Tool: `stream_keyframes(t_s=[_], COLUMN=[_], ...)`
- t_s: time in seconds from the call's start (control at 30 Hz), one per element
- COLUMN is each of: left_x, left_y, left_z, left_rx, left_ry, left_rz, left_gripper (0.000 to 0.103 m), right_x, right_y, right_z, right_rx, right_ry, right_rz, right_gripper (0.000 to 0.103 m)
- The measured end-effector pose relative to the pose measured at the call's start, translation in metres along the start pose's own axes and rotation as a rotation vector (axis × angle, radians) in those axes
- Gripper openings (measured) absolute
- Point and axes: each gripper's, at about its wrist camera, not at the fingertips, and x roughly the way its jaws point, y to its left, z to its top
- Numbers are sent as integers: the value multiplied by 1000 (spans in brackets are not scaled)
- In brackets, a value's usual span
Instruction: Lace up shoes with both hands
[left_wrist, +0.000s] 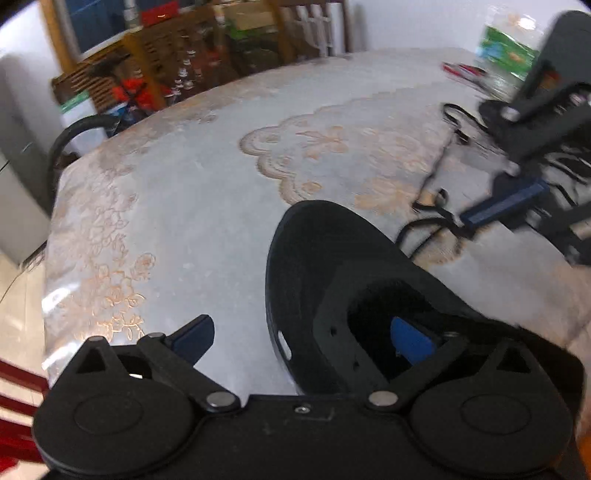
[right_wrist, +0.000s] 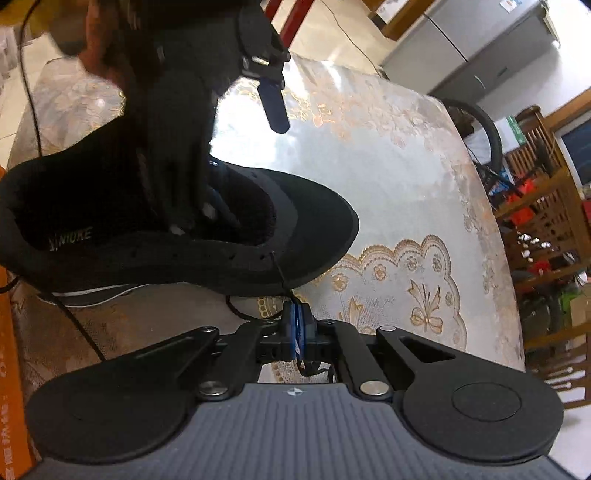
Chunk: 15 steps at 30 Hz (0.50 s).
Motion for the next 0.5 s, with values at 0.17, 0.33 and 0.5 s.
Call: stream_keyframes(t_s=[0.17, 0.33, 0.5], left_x=[0, -1, -4], left_y=[8, 21, 19], left_z=[-1, -6, -9], left_rx=[-36, -126, -138], left_ry=[7, 20, 4], left_rz=[-21, -80, -79], left_gripper=[103, 102, 102], right_x=[-6, 5, 16], right_y=[6, 23, 45], right_z=[6, 12, 9], right_rx=[-5, -182, -411], right_ry=[33, 62, 76], right_rz=[-30, -106, -167], right_gripper=[2, 2, 2])
